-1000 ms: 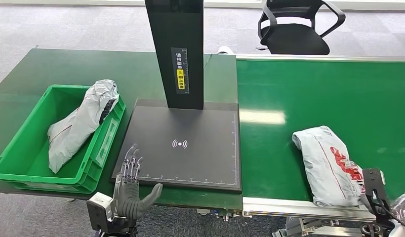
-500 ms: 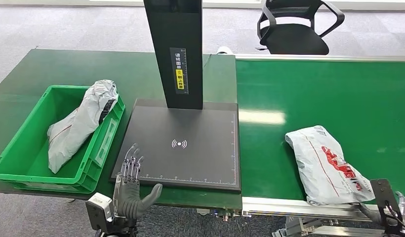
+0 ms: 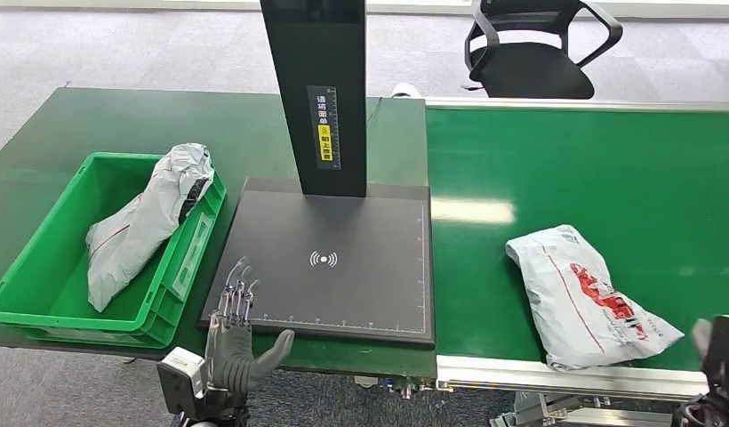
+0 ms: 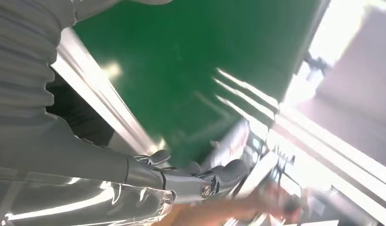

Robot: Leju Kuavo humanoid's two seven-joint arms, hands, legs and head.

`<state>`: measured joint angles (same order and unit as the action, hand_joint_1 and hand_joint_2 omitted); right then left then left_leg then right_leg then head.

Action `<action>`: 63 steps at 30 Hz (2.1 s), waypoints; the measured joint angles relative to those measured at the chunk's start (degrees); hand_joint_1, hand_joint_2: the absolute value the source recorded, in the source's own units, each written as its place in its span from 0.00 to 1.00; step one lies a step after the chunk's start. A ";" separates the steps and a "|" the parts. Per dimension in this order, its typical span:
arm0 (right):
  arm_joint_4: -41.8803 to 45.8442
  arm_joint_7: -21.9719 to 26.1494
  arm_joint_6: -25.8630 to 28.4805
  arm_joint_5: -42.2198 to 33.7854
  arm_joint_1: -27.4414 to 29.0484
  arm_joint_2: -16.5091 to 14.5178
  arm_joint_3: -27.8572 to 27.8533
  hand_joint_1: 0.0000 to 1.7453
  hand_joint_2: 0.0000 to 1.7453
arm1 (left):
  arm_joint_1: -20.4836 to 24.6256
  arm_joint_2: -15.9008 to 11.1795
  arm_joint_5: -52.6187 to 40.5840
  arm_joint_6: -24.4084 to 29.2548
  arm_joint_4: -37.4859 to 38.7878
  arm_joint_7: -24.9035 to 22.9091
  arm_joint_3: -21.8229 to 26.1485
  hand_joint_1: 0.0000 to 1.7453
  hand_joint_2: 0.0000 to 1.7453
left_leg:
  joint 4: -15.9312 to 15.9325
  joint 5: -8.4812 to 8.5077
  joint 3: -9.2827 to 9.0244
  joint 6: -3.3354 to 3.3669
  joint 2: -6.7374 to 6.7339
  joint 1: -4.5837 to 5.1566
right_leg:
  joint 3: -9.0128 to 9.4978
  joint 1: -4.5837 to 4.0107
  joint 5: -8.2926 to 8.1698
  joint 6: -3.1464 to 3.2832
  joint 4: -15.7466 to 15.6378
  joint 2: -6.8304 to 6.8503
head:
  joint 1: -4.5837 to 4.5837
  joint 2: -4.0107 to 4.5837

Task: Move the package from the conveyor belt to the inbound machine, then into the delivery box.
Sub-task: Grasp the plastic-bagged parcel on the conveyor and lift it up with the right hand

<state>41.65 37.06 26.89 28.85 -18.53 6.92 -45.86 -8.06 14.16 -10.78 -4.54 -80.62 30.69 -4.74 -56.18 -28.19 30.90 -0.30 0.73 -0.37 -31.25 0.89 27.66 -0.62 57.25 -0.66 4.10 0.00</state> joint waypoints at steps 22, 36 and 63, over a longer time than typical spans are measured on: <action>-0.78 -14.14 -25.14 10.27 -5.11 -0.05 18.64 0.00 1.00 | 1.79 -0.23 0.48 -1.03 2.41 1.28 -0.04 0.00 1.00 | 0.00 0.02 -0.03 0.01 -0.02 0.00 | 0.01 0.00 -0.01 -0.01 0.01 -0.05 | 0.00 0.00; -14.43 -23.26 -36.71 21.29 -6.32 3.13 27.63 0.00 1.00 | 3.72 -0.36 0.40 -2.92 4.53 0.43 0.30 0.00 1.00 | -0.01 0.01 -0.07 0.01 0.00 0.00 | 0.01 0.00 -0.01 -0.01 -0.01 -0.01 | 0.01 0.00; -2.97 1.44 -24.78 0.37 -5.36 -4.75 23.85 1.00 1.00 | 2.48 -0.28 -0.75 -1.93 3.88 0.22 0.65 0.00 1.00 | -0.01 0.04 0.11 0.02 0.00 -0.01 | -0.13 -0.01 -0.05 -0.06 0.04 -0.02 | 0.01 0.00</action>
<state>38.69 38.51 2.11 29.22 -23.89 2.17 -22.01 -5.59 13.88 -11.53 -6.47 -76.74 30.91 -4.09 -56.19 -28.15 31.01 -0.28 0.73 -0.37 -31.37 0.88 27.62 -0.67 57.28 -0.69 4.11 0.00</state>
